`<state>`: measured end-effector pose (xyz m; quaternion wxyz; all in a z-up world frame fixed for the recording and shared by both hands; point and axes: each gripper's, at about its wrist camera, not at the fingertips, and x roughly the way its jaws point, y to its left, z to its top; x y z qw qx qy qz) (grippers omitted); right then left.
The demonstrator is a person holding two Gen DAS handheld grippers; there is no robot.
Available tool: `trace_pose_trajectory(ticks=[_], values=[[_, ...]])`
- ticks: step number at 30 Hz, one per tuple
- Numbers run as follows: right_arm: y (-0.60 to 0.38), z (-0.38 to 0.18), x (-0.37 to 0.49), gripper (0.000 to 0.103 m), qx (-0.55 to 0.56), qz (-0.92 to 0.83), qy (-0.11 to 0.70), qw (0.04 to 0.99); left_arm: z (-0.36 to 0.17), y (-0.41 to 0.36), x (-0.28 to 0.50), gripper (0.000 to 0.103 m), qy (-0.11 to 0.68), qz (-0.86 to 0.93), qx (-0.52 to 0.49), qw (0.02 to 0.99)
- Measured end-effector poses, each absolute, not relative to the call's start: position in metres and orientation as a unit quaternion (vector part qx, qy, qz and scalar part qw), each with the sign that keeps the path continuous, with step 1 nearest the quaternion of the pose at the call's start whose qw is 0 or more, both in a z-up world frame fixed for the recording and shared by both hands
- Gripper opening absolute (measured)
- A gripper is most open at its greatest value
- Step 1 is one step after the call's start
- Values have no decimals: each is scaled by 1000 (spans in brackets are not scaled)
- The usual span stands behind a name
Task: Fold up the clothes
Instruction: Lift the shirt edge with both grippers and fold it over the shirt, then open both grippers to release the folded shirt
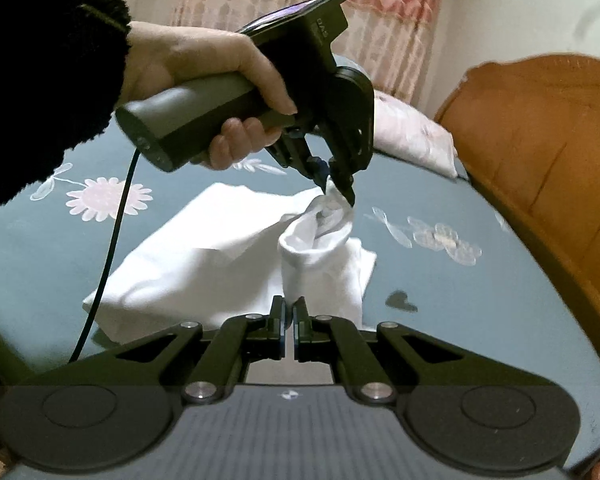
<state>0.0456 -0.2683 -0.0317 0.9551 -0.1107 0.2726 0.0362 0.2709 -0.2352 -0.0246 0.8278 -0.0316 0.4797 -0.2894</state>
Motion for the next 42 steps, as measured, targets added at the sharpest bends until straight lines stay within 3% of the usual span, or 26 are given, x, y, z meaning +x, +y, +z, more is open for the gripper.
trace_pose_trajectory(ticks=[19, 22, 25, 28, 32, 40, 42], values=[[-307, -66, 37, 4, 15, 43, 327, 944, -72, -291, 267, 9, 496, -270, 67, 822], [-314, -74, 41, 5, 35, 44, 340, 939, -74, -297, 264, 16, 494, -277, 79, 820], [-316, -80, 43, 16, 39, 37, 352, 935, -73, -304, 261, 32, 494, -291, 83, 815], [-319, -79, 42, 25, 46, 26, 353, 934, -68, -307, 259, 34, 494, -306, 75, 811], [-335, -70, 35, 45, 74, 7, 341, 937, -54, -292, 253, 37, 488, -320, 60, 810], [-350, -47, 29, 46, 103, 5, 315, 944, -31, -214, 214, 49, 444, -297, 121, 837], [-345, -45, 34, 52, 109, 19, 316, 942, -32, -187, 199, 54, 435, -283, 137, 844]])
